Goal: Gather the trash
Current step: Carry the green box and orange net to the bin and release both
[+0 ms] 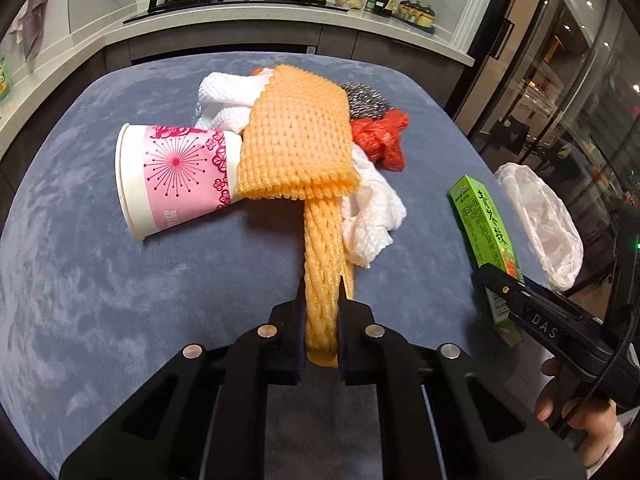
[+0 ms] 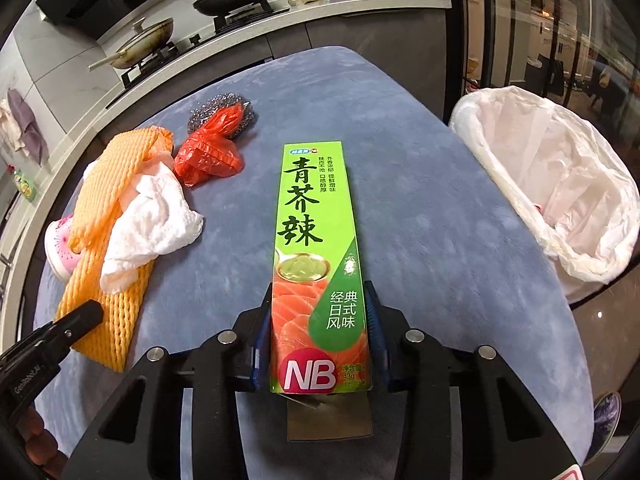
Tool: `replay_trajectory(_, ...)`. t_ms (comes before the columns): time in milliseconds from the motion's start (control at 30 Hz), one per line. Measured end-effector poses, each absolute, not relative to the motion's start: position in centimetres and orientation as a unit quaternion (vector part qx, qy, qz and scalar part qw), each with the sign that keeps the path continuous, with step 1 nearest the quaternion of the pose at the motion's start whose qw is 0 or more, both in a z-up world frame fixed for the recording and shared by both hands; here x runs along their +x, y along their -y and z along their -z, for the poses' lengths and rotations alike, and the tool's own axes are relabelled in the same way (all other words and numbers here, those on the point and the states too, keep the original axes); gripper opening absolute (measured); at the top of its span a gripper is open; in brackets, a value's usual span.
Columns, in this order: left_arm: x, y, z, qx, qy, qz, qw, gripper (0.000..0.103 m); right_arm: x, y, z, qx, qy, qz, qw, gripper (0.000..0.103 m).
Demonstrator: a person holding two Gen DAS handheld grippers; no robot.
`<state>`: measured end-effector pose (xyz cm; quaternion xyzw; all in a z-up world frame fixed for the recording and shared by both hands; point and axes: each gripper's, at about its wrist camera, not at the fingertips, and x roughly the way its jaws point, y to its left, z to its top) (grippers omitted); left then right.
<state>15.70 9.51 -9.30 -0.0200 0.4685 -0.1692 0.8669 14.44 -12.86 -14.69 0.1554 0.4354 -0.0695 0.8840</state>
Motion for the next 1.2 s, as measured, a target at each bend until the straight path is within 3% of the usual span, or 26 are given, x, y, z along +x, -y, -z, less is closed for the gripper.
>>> replay_trajectory(567,11.6,-7.1,0.0,-0.021,-0.379,0.22,0.899,0.01,9.6,16.3,7.7,0.185,-0.357,0.055,0.914,0.038)
replay_trajectory(900,10.9,0.9,-2.9,0.0,-0.352,0.298,0.887,0.01,6.5,20.9,4.1,0.209,-0.302,0.079,0.927,0.038)
replay_trajectory(1200,11.4,9.2,-3.0,0.025,-0.348,0.361,0.865,0.011,4.7,28.0,4.1,0.244,-0.283,0.136,0.918,0.038)
